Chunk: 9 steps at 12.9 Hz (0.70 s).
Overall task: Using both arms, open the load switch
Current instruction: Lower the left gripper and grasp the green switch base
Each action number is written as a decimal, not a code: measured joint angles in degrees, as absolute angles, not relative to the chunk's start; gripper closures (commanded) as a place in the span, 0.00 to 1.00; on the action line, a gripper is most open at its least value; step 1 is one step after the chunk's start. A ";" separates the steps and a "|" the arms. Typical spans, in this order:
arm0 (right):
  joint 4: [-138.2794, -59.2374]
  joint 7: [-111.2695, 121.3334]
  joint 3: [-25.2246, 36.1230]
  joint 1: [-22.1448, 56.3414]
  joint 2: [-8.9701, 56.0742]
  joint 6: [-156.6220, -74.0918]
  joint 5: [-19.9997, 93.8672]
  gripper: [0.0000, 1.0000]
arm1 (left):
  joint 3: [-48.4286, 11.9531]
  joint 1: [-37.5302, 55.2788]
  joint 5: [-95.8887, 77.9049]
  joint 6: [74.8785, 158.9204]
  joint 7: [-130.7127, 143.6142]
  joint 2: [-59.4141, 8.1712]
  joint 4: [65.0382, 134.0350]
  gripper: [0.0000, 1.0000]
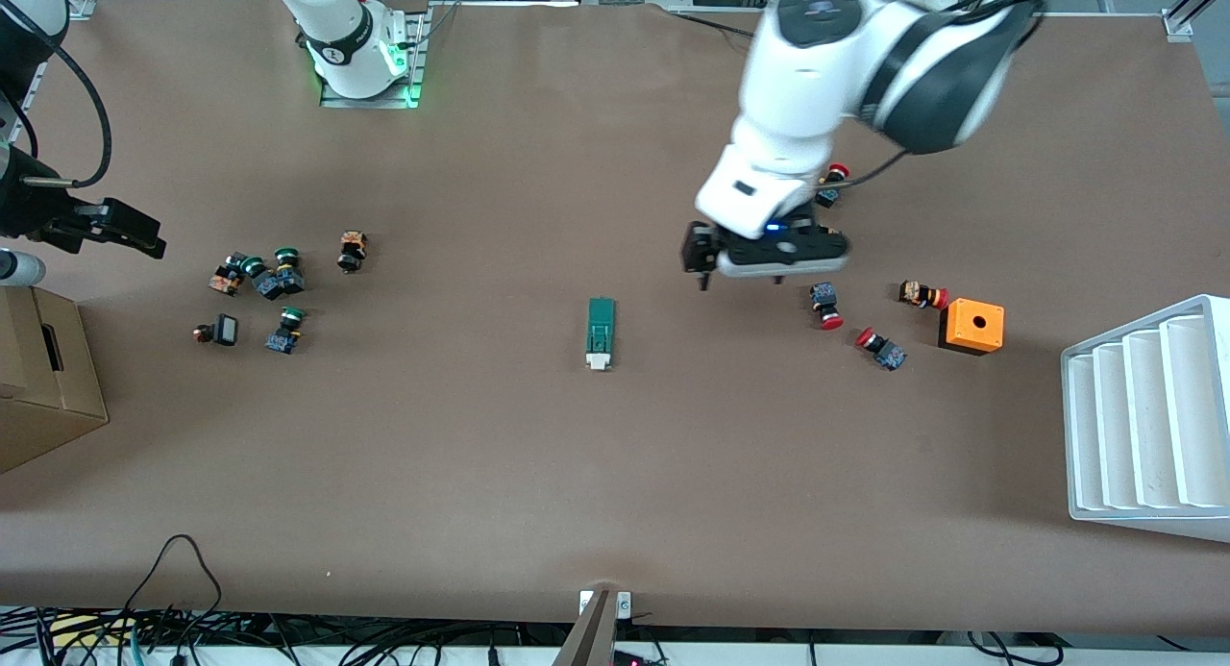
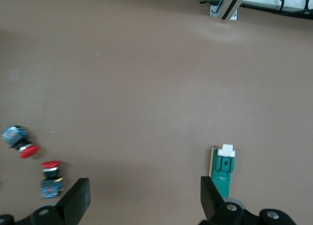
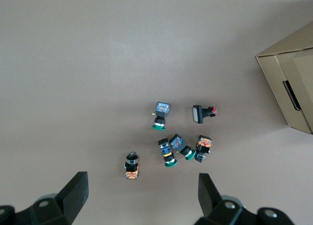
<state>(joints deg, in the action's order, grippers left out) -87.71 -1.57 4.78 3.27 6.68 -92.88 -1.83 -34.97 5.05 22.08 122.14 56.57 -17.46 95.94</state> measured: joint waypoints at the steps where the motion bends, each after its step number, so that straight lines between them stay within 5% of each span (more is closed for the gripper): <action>1: -87.71 -1.57 4.80 2.78 6.75 -92.88 -1.92 0.01 | -35.65 5.70 25.01 124.02 60.36 -18.78 96.44 0.01; 9: -87.66 -1.51 4.71 -0.12 6.85 -93.97 -2.09 0.01 | -36.24 16.04 61.43 129.46 96.81 -32.40 97.33 0.01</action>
<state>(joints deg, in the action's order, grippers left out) -87.66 -1.51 4.71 -0.12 6.85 -93.97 -2.09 -36.24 16.04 61.43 129.46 96.81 -32.40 97.33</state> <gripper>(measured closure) 0.004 0.004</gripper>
